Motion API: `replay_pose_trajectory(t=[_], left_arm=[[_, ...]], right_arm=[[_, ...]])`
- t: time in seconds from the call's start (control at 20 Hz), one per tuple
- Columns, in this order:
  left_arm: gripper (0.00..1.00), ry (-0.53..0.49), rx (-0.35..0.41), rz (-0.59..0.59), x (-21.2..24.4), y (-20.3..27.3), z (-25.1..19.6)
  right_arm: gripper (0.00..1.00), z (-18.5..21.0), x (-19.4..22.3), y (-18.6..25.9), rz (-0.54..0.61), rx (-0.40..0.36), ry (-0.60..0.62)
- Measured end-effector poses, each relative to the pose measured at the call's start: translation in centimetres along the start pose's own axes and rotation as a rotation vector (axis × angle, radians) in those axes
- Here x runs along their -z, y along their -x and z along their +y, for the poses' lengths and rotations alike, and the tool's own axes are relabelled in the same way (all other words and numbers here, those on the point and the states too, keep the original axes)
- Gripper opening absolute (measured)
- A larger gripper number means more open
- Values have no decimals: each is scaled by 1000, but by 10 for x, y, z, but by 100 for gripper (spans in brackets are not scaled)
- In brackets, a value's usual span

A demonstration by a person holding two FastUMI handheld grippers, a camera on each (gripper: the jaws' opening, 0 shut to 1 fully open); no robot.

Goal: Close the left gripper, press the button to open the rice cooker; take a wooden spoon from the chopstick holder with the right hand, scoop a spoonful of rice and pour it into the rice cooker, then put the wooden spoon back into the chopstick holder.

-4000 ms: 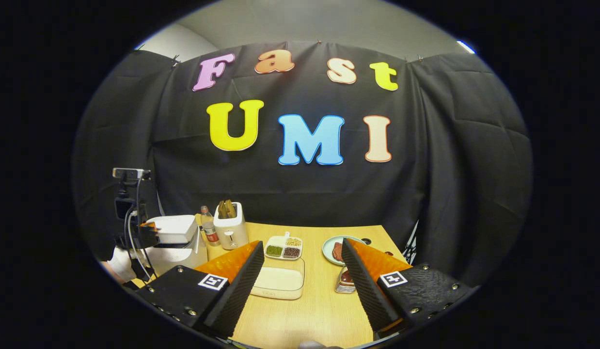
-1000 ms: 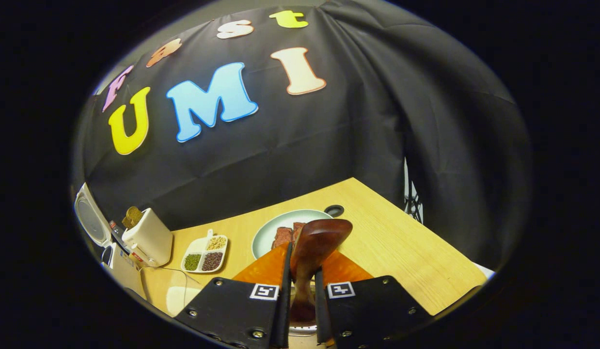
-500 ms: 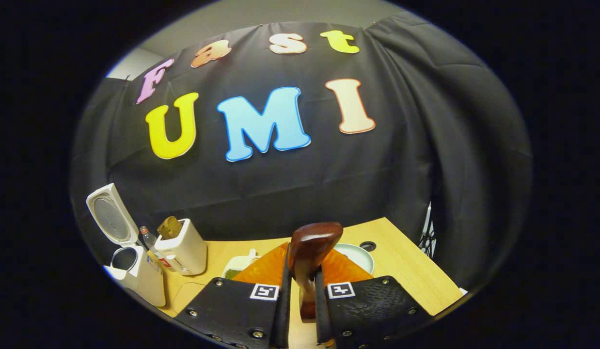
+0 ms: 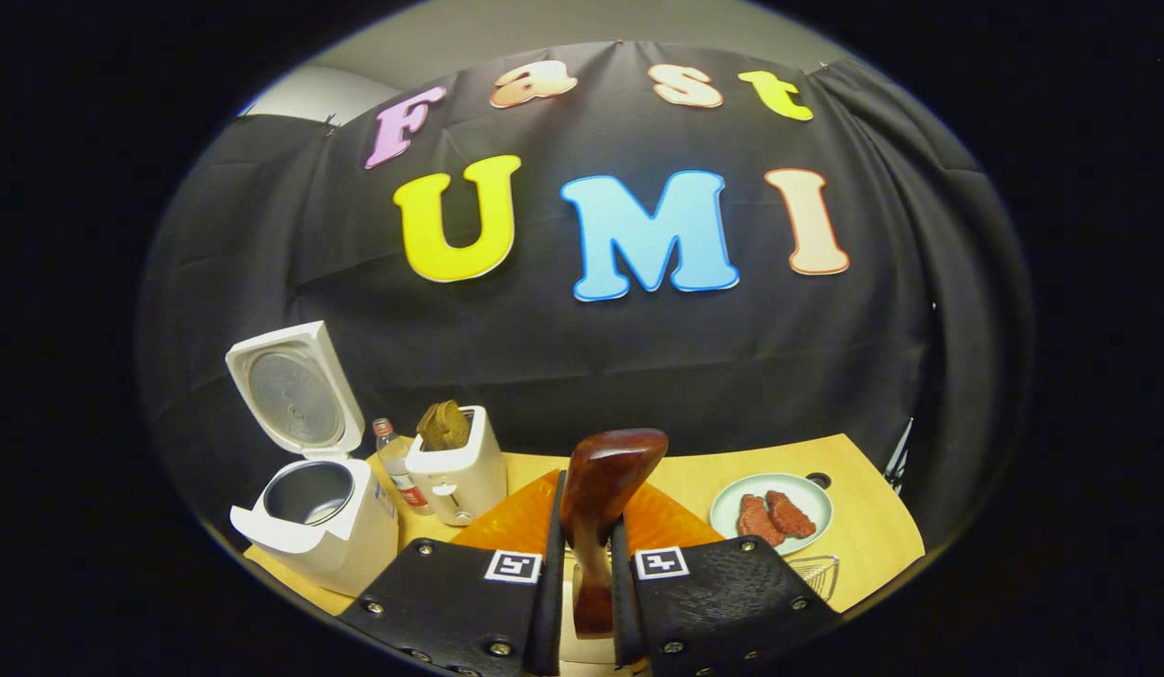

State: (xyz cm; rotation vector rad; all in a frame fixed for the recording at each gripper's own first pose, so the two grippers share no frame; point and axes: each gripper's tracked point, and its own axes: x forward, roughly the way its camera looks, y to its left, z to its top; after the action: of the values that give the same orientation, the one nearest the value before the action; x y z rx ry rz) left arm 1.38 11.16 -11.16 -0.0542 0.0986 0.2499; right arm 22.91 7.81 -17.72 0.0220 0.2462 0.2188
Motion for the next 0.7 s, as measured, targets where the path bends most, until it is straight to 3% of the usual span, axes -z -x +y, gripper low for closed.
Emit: replay_pose_trajectory(t=[0.2, 0.5, 0.7], left_arm=[[96, -2, 0, 6, 6, 0, 8], [98, 0, 10, 24, 14, -3, 8], [98, -19, 10, 33, 20, -6, 11]], right_arm=[[22, 11, 41, -25, 45, 19, 123], [22, -4, 95, -55, 120, 72, 306], [23, 3, 118, -59, 156, 58, 354]])
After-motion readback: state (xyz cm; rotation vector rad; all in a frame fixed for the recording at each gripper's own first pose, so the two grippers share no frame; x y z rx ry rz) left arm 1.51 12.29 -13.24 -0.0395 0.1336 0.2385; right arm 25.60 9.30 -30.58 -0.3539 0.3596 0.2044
